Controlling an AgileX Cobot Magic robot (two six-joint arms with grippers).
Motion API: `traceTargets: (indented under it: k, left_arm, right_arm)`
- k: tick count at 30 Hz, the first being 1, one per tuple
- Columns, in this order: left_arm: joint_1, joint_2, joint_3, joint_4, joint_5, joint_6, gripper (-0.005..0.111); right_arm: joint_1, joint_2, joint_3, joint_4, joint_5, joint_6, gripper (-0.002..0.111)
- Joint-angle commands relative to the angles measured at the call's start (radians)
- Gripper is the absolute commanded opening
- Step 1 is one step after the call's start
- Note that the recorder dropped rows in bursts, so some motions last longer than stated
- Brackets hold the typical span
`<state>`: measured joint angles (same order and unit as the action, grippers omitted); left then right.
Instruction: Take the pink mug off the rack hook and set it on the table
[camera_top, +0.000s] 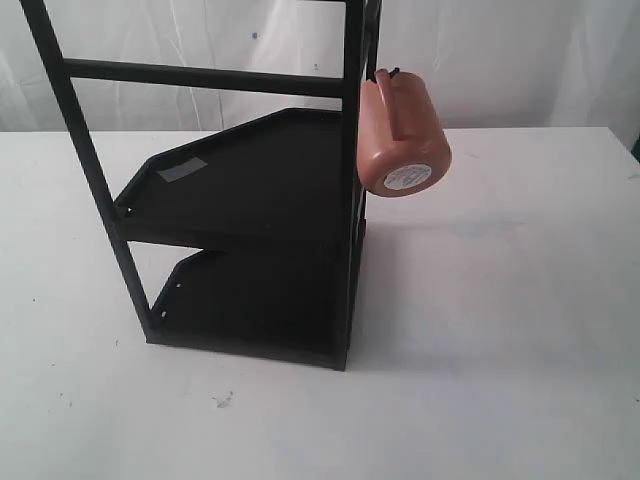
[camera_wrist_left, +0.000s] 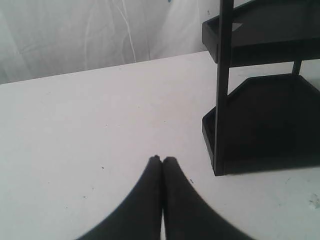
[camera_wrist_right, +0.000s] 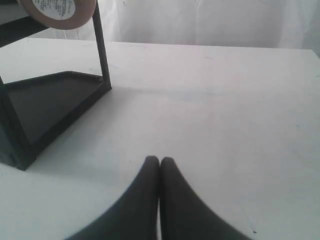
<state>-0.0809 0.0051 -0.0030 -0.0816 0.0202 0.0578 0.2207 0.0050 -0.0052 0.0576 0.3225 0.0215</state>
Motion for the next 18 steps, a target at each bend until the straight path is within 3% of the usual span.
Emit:
traceTargets:
  k: [1,12,15,18]
  left_arm:
    - [0.002,-0.005,0.003,0.001,0.004,-0.007,0.0]
    - [0.002,-0.005,0.003,0.001,0.004,-0.007,0.0]
    - [0.002,-0.005,0.003,0.001,0.004,-0.007,0.0]
    - [0.002,-0.005,0.003,0.001,0.004,-0.007,0.0]
  right_arm:
    - [-0.006,-0.005,0.005,-0.004,-0.007,0.001,0.0]
    - [-0.006,-0.005,0.005,-0.003,-0.042,0.005,0.0]
    - [-0.006,-0.005,0.005,0.165,-0.128,0.129,0.0]
    - [-0.006,-0.005,0.005,0.181,-0.247,0.133,0.0]
